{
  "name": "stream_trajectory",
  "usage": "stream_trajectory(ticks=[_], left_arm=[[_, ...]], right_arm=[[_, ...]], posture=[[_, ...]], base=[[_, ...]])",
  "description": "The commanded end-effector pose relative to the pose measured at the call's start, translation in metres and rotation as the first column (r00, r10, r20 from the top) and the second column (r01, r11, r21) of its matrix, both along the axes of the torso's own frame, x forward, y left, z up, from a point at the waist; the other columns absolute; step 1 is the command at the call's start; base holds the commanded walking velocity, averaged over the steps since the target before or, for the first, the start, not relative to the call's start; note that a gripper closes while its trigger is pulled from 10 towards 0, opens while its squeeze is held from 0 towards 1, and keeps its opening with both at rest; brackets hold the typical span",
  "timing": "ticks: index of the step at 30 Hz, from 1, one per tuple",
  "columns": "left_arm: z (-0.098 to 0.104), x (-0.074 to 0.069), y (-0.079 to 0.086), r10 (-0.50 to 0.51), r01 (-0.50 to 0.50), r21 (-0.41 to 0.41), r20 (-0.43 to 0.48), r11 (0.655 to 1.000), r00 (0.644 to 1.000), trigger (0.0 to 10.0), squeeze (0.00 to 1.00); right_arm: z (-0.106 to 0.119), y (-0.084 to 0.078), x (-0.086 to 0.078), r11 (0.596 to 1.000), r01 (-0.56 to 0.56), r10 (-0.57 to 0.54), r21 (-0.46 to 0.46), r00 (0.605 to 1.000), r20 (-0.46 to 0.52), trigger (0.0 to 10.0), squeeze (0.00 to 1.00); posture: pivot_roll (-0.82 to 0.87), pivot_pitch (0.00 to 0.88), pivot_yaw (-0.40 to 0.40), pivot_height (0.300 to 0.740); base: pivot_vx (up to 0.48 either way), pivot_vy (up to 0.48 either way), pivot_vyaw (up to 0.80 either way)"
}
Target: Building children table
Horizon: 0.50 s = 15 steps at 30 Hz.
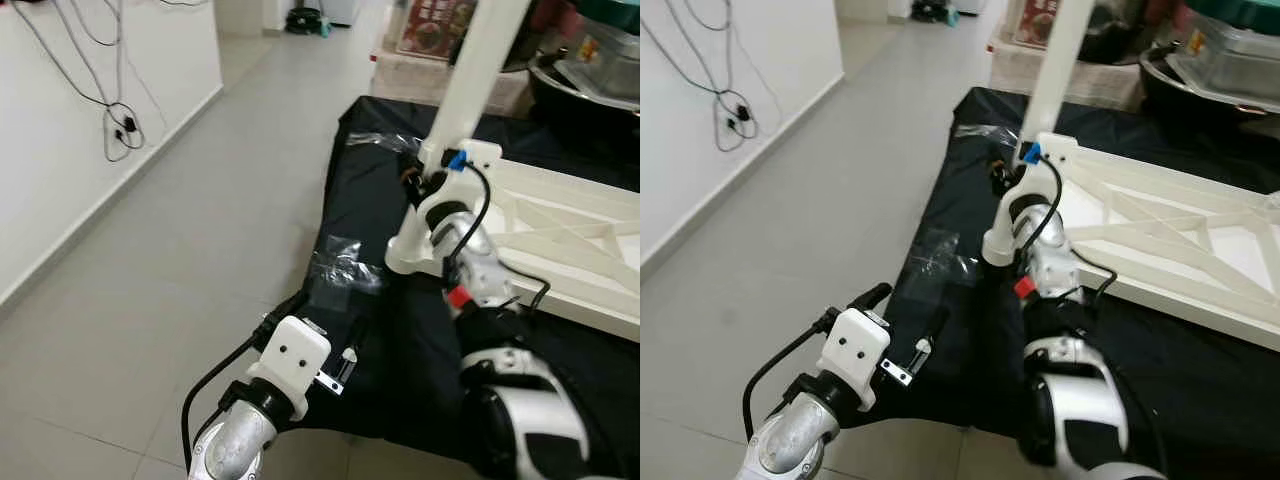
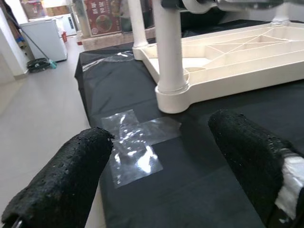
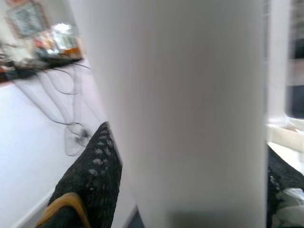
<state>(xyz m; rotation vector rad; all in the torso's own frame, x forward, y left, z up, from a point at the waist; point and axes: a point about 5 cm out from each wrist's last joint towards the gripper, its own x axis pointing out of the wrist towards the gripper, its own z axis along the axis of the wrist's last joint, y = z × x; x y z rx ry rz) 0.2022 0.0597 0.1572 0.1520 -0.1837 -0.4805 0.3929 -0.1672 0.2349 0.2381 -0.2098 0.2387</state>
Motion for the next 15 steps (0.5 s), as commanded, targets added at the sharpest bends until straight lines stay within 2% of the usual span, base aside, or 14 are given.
stream_trajectory(ticks=[1, 2, 3, 4, 5, 6, 8, 9, 10, 11, 14, 15], left_arm=[[-0.004, -0.002, -0.002, -0.007, 0.007, 0.009, -0.012, 1.0, 1.0, 10.0, 0.0], [-0.004, -0.002, -0.002, -0.007, 0.007, 0.009, -0.012, 1.0, 1.0, 10.0, 0.0], [-0.004, -0.002, -0.002, -0.007, 0.007, 0.009, -0.012, 1.0, 1.0, 10.0, 0.0], [-0.004, -0.002, -0.002, -0.006, 0.006, 0.009, -0.012, 1.0, 1.0, 10.0, 0.0], [-0.004, -0.002, -0.002, -0.006, 0.006, 0.009, -0.012, 1.0, 1.0, 10.0, 0.0], [-0.004, -0.002, -0.001, -0.006, 0.006, 0.01, -0.011, 1.0, 1.0, 10.0, 0.0], [-0.004, -0.002, -0.001, -0.006, 0.006, 0.011, -0.01, 1.0, 1.0, 10.0, 0.0], [-0.004, -0.002, -0.001, -0.006, 0.006, 0.011, -0.01, 1.0, 1.0, 10.0, 0.0], [-0.004, -0.002, -0.001, -0.004, 0.005, 0.012, -0.01, 1.0, 1.0, 10.0, 0.0], [-0.004, -0.002, -0.001, -0.003, 0.003, 0.013, -0.009, 1.0, 1.0, 10.0, 0.0], [-0.004, -0.002, -0.001, -0.003, 0.003, 0.013, -0.009, 1.0, 1.0, 10.0, 0.0], [-0.004, -0.003, -0.001, -0.003, 0.003, 0.013, -0.009, 1.0, 1.0, 10.0, 0.0]], right_arm=[[0.003, 0.014, 0.0, 0.984, -0.179, 0.179, 0.012, 0.984, 0.012, 10.0, 0.0], [0.002, 0.016, -0.003, 0.955, -0.298, 0.298, -0.006, 0.954, 0.015, 10.0, 0.0], [0.002, 0.016, -0.003, 0.955, -0.298, 0.298, -0.006, 0.954, 0.015, 10.0, 0.0], [0.001, 0.018, -0.005, 0.928, -0.373, 0.373, -0.02, 0.928, 0.015, 10.0, 0.0], [0.001, 0.018, -0.005, 0.928, -0.373, 0.373, -0.02, 0.928, 0.015, 10.0, 0.0], [-0.005, 0.022, -0.015, 0.83, -0.553, 0.555, -0.073, 0.832, -0.001, 10.0, 0.0], [-0.014, 0.027, -0.029, 0.656, -0.745, 0.746, -0.119, 0.664, -0.045, 10.0, 0.0], [-0.014, 0.027, -0.029, 0.656, -0.745, 0.746, -0.119, 0.664, -0.045, 10.0, 0.0], [-0.02, 0.03, -0.039, 0.532, -0.838, 0.836, -0.123, 0.543, -0.079, 10.0, 0.0], [-0.023, 0.033, -0.045, 0.45, -0.886, 0.882, -0.117, 0.461, -0.1, 10.0, 0.0], [-0.023, 0.033, -0.045, 0.45, -0.886, 0.882, -0.117, 0.461, -0.1, 10.0, 0.0], [-0.025, 0.034, -0.049, 0.385, -0.917, 0.912, -0.108, 0.396, -0.112, 10.0, 0.0]], posture=[[0.13, 0.079, -0.088, 0.74], [0.13, 0.079, -0.091, 0.74], [0.13, 0.079, -0.091, 0.74], [0.14, 0.078, -0.09, 0.74], [0.14, 0.078, -0.09, 0.74], [0.14, 0.075, -0.09, 0.74], [0.14, 0.075, -0.09, 0.74], [0.14, 0.075, -0.09, 0.74], [0.15, 0.07, -0.093, 0.74], [0.15, 0.067, -0.091, 0.74], [0.15, 0.067, -0.091, 0.74], [0.15, 0.067, -0.091, 0.74]], base=[[0.0, 0.0, 0.0], [0.0, 0.0, 0.0], [0.0, 0.0, 0.0], [0.0, 0.0, 0.0], [0.0, 0.0, 0.0], [0.0, 0.0, 0.0], [0.0, 0.0, 0.0], [0.0, 0.0, 0.0], [0.0, 0.0, 0.0], [0.0, 0.0, 0.0], [0.0, 0.0, 0.0], [0.0, 0.0, 0.0]])
